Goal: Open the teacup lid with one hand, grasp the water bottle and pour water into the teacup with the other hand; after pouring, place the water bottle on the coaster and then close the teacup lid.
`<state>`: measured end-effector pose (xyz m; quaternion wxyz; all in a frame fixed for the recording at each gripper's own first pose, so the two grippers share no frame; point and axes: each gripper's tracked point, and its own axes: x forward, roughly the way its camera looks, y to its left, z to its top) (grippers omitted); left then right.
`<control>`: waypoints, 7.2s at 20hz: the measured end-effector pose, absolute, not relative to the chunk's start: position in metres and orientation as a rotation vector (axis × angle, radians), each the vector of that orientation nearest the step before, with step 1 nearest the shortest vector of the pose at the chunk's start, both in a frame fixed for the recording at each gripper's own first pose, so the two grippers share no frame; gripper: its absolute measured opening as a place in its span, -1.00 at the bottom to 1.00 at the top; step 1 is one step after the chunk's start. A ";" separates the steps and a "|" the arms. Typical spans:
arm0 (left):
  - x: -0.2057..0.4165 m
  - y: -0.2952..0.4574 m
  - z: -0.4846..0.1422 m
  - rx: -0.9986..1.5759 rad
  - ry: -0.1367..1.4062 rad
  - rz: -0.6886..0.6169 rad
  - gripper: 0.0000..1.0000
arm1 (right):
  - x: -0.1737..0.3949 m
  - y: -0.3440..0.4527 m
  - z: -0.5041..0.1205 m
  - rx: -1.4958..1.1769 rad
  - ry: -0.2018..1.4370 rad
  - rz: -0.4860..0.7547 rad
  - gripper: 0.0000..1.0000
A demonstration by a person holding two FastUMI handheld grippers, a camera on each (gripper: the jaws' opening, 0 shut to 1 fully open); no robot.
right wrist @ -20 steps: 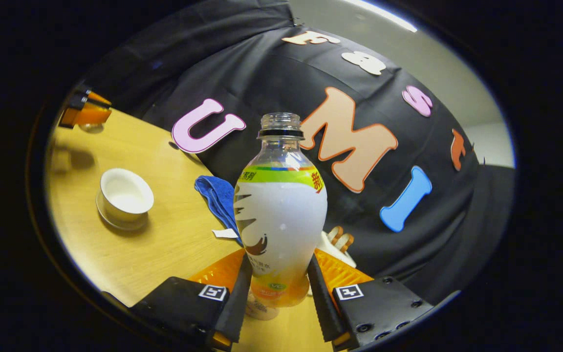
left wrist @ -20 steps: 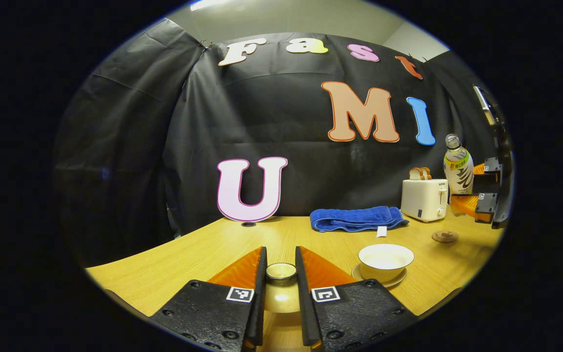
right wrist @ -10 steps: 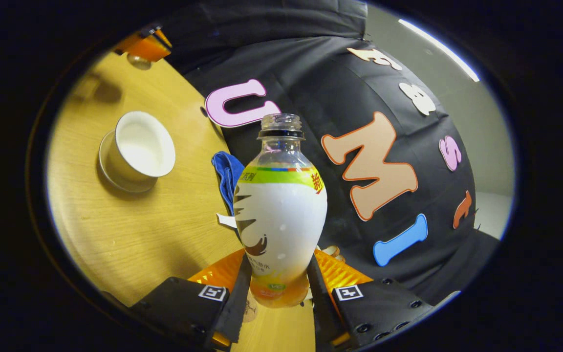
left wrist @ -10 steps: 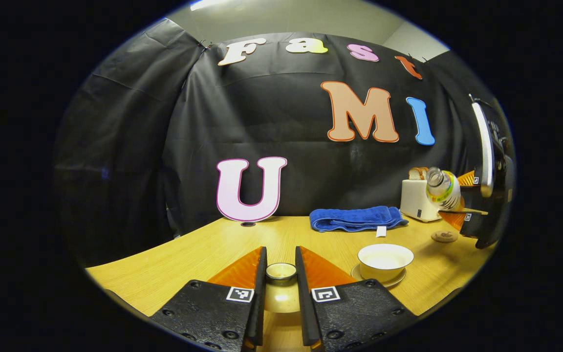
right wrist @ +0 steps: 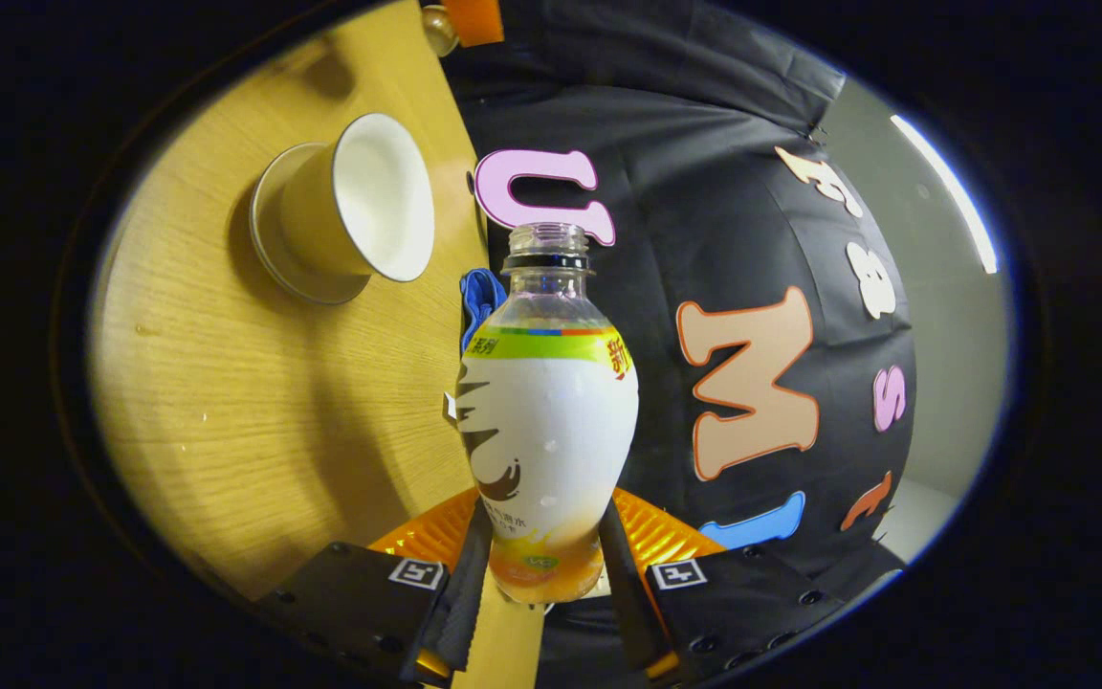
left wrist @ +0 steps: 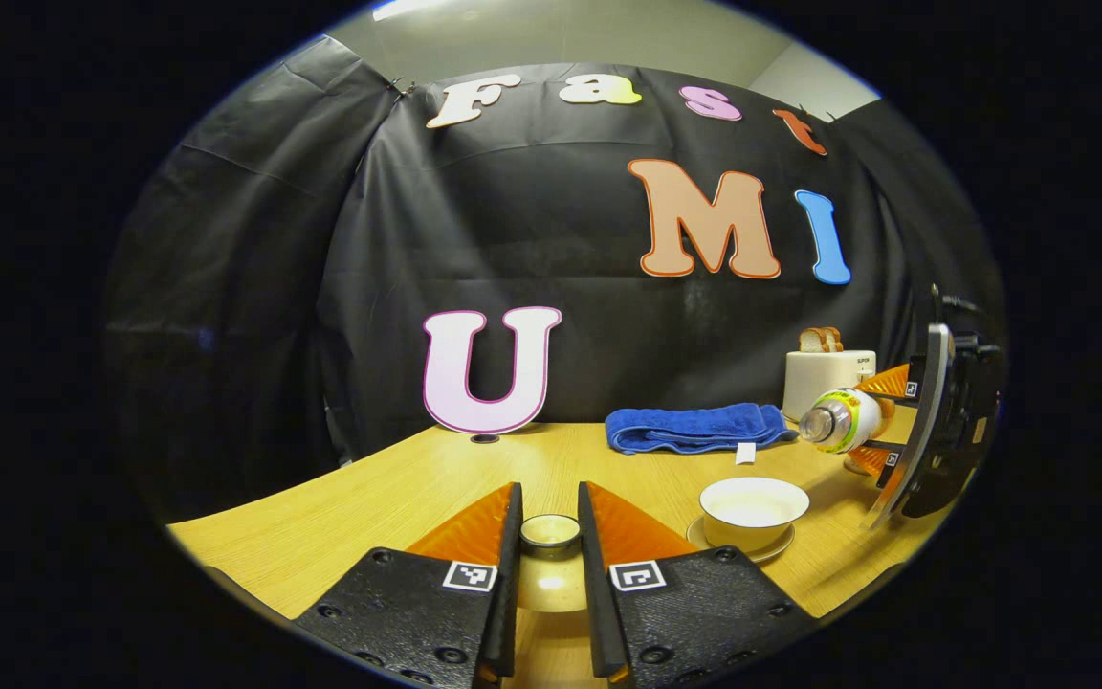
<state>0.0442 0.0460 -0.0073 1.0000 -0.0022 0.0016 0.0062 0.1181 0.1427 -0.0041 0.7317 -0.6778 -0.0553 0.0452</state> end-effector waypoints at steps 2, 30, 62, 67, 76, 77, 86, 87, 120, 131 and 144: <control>0.044 0.047 -0.007 -0.004 0.003 0.011 -0.43 | 0.116 0.145 -0.003 -1.569 -0.167 0.096 0.22; 0.045 0.047 -0.007 -0.005 0.004 0.010 -0.43 | 0.123 0.148 0.012 -1.879 -0.406 -0.036 0.32; 0.044 0.048 -0.007 -0.003 0.002 0.011 -0.44 | 0.136 0.069 0.006 -0.200 0.201 0.218 0.21; 0.044 0.048 -0.007 -0.003 0.002 0.011 -0.43 | 0.146 0.030 -0.013 -0.116 0.219 0.142 0.34; 0.044 0.048 -0.007 -0.003 0.002 0.012 -0.44 | 0.157 0.004 -0.035 -0.034 0.247 0.083 0.32; 0.045 0.049 -0.007 -0.003 0.002 0.012 -0.43 | 0.156 0.004 -0.037 -0.030 0.248 0.083 0.31; 0.044 0.049 -0.008 -0.003 0.002 0.012 -0.44 | 0.157 0.002 -0.035 0.010 0.238 0.106 0.52; 0.044 0.048 -0.007 -0.003 0.002 0.012 -0.44 | 0.156 0.002 -0.035 0.009 0.237 0.106 0.53; 0.071 -0.039 -0.008 -0.011 0.006 -0.210 -0.43 | 0.044 -0.031 -0.002 0.026 -0.006 -0.036 0.89; 0.077 -0.086 -0.007 -0.012 0.009 -0.352 -0.43 | 0.042 -0.030 -0.001 0.026 -0.005 -0.029 0.94; 0.099 -0.113 -0.019 0.035 0.085 -0.422 -0.43 | 0.040 -0.029 -0.001 0.027 -0.004 -0.018 0.94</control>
